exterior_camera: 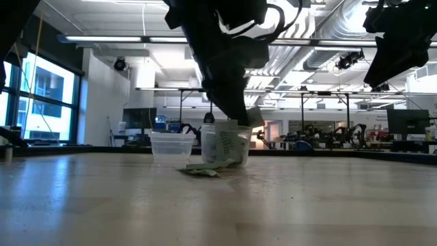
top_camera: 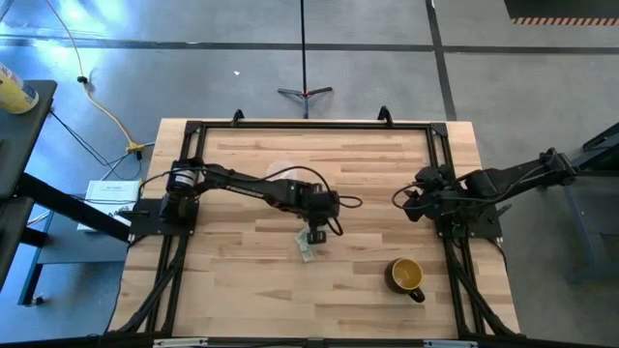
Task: Pick and place items into bin
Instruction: Put the light green stevia packet into the transparent bin
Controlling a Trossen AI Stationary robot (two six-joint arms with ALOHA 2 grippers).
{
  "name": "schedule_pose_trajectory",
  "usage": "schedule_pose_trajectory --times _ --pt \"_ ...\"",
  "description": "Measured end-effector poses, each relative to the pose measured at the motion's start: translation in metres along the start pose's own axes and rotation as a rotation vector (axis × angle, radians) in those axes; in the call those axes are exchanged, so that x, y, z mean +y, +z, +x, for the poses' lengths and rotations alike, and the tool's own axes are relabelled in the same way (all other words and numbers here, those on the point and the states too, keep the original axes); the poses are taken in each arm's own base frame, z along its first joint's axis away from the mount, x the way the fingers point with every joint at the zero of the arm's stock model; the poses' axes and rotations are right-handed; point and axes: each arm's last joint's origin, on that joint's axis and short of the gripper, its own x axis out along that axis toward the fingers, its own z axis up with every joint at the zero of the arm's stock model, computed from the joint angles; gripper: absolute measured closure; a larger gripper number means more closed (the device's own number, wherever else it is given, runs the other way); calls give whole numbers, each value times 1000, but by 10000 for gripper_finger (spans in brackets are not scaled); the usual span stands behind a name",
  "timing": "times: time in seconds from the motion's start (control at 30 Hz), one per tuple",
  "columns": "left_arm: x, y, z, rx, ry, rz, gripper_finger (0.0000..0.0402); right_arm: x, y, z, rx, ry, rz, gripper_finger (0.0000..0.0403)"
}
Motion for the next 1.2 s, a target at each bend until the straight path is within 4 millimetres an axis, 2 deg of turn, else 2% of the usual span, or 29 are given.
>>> schedule_pose_trajectory --times 0.23,0.47,0.7,0.83,1.03,1.2 --pt "-1 3 -3 -2 -27 -70 364 0 0 0 3 2 4 234" --pt "0 18 -19 -35 -8 -80 321 0 0 0 3 2 -1 234" --pt "1 13 -21 37 21 -73 296 0 0 0 -1 -1 -4 234" --pt "2 11 -21 52 30 -74 314 0 0 0 -16 -11 -6 234" --pt "2 7 -22 98 35 -62 380 0 1 0 -18 -13 -13 234" --pt "3 3 -22 137 70 -53 368 -1 0 0 -16 -15 -15 234"
